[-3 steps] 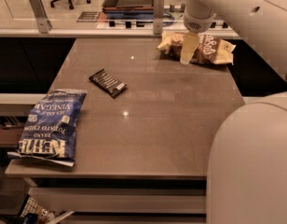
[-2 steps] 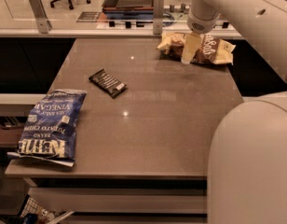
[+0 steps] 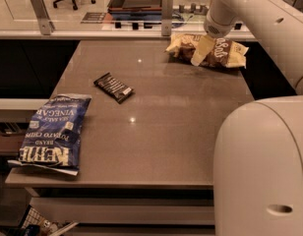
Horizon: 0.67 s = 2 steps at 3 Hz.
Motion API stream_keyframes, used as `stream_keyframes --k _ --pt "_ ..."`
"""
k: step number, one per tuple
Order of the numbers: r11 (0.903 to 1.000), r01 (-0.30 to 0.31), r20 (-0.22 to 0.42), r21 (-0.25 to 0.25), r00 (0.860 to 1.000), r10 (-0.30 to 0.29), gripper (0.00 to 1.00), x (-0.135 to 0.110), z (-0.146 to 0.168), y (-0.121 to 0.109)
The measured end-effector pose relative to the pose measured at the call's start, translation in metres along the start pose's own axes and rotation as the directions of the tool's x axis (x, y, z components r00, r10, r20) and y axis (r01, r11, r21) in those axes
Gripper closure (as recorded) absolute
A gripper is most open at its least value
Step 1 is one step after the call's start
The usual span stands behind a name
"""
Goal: Move brown chip bag near blue chip bag
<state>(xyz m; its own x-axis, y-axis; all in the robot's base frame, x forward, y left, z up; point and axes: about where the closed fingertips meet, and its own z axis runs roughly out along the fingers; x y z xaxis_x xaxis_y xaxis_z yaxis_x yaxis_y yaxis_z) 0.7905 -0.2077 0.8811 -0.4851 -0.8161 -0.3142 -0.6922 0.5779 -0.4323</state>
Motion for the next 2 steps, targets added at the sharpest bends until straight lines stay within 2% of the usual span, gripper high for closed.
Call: stream_keyframes --k 1,2 --pt "0.9988 -0.035 0.012 -0.035 0.999 0.035 0.0 -0.002 0.017 0.0" --pt "0.9938 -0.046 0.004 -0.101 0.999 0.047 0.0 -0.004 0.041 0.014"
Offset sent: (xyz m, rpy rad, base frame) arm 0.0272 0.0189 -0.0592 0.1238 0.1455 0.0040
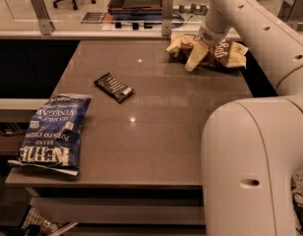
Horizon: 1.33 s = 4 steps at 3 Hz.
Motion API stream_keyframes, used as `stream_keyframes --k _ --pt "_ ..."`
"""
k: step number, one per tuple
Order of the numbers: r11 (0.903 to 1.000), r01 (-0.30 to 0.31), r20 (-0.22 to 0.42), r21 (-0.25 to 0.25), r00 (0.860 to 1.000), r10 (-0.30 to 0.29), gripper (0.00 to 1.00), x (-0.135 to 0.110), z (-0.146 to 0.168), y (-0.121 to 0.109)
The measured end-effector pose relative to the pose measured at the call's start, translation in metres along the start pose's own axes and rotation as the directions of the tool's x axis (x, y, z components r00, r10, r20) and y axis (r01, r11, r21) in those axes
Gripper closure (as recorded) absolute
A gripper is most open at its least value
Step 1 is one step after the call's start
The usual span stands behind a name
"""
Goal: Move brown chip bag near blue chip bag
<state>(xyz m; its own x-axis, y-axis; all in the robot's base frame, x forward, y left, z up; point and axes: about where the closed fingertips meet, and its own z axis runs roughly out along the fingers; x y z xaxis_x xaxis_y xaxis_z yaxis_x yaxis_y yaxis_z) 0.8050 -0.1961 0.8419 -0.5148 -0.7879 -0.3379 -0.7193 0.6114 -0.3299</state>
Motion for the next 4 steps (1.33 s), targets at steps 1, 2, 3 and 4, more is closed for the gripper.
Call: stream_keyframes --k 1,2,3,4 --pt "1.0 0.0 -0.003 -0.005 1.0 0.0 0.16 0.0 0.0041 0.0012" --pt "0.9999 0.001 -0.006 -0.01 1.0 -0.002 0.4 0.0002 0.0079 0.0029" --pt "0.9999 0.002 -0.006 -0.01 1.0 -0.002 0.64 -0.0009 0.0055 0.002" --pt "0.9999 0.002 -0.006 -0.01 1.0 -0.002 0.88 -0.0011 0.0049 0.0017"
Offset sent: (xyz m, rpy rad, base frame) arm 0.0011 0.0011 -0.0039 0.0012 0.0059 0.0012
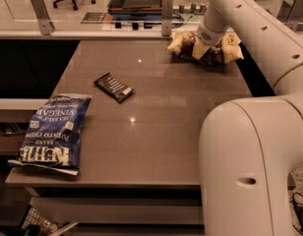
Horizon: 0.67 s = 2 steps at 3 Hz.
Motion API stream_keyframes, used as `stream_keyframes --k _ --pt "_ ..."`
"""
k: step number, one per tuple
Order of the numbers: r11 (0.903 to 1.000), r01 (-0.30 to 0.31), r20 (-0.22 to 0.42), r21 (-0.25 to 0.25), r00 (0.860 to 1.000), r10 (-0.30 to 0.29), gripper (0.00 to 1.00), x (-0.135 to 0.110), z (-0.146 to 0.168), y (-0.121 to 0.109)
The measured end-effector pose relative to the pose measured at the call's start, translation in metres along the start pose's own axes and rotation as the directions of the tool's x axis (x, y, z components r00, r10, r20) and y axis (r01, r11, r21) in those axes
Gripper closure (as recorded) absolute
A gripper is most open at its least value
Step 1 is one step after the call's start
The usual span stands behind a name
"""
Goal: Move brown chip bag near blue chip bag
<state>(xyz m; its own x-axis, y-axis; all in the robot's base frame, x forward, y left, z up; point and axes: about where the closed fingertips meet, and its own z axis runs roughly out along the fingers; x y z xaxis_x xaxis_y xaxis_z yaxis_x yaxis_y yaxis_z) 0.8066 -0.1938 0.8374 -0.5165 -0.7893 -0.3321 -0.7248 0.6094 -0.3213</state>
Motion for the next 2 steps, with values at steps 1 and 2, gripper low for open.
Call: stream_keyframes --k 1,2 --pt "1.0 0.0 0.0 0.0 1.0 0.0 1.0 -0.0012 -0.0032 -0.0012" --pt "1.0 0.0 0.0 0.0 1.0 0.0 1.0 -0.0013 -0.0034 -0.0012"
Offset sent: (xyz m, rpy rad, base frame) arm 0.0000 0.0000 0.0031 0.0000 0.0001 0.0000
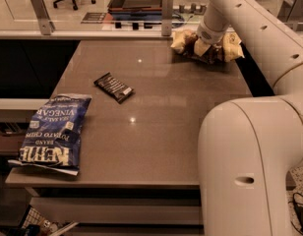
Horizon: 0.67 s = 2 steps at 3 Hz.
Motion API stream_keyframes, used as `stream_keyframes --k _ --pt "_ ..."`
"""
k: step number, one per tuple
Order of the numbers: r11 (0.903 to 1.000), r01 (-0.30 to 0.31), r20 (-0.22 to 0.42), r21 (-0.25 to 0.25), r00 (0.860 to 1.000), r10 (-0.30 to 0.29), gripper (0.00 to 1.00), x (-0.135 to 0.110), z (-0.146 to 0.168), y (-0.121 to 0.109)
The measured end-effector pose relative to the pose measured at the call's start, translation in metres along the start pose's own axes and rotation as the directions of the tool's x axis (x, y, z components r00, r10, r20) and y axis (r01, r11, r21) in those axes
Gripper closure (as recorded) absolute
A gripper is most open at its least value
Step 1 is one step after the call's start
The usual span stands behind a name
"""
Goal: Move brown chip bag near blue chip bag
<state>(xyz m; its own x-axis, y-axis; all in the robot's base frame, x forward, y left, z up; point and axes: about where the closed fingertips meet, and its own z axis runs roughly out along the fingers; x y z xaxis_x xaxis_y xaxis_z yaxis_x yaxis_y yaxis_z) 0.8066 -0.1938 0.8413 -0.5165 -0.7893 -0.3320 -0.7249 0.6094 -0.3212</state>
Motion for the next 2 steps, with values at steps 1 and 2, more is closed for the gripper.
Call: stream_keyframes --k 1,2 --pt "0.9998 0.019 0.011 -0.005 1.0 -0.019 1.0 -0.001 -0.019 -0.001" --pt "0.9993 0.028 0.027 0.026 0.999 -0.029 1.0 0.001 -0.057 -0.003"
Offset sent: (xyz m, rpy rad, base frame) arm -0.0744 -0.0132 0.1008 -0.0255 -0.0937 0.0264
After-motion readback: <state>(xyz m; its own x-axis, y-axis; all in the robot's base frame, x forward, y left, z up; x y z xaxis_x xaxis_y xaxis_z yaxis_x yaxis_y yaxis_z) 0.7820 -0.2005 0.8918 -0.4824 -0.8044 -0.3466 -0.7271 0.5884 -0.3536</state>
